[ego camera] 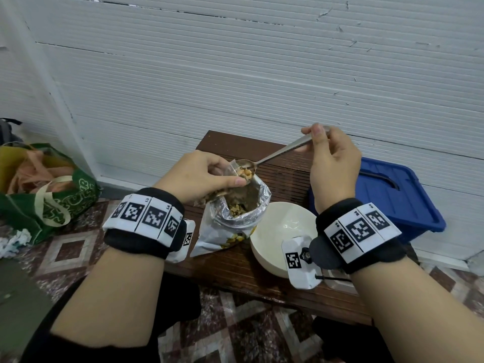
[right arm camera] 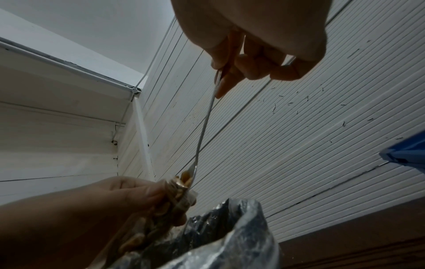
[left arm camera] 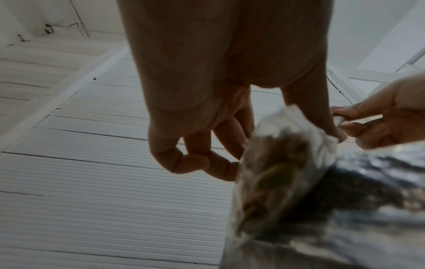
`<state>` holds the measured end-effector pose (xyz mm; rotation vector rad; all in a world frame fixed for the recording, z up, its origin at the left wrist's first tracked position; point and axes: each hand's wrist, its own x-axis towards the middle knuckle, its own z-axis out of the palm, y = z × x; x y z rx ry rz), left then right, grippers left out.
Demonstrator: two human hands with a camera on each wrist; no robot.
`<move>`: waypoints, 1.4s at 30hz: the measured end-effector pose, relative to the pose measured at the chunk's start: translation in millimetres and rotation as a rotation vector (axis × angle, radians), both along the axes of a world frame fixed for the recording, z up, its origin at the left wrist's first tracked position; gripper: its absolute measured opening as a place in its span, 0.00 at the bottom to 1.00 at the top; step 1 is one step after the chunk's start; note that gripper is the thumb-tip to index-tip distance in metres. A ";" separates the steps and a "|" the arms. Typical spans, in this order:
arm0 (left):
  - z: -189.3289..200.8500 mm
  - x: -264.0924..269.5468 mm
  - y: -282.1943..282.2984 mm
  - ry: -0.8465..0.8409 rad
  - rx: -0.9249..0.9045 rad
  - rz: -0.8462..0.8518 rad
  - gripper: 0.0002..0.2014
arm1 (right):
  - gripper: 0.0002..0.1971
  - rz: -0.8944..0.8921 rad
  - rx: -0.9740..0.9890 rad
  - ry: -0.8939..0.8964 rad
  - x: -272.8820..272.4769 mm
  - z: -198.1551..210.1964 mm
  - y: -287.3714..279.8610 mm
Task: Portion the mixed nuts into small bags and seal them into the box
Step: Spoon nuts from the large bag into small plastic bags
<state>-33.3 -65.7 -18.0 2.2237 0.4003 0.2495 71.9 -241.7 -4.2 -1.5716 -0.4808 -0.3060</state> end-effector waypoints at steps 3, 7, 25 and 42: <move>-1.5 0.5 1.3 0.003 -0.023 0.006 0.15 | 0.11 0.020 0.006 -0.005 -0.4 1.5 0.6; -1.1 -0.2 0.8 0.007 -0.036 0.012 0.17 | 0.11 0.047 -0.010 -0.012 0.2 -0.2 0.6; 3.6 -8.4 11.6 -0.097 -0.142 0.036 0.19 | 0.12 -0.116 -0.065 0.046 7.8 -13.4 -11.8; 22.5 12.4 -49.2 -0.396 -0.290 0.052 0.14 | 0.18 0.111 -0.243 0.199 -16.4 -43.8 -7.6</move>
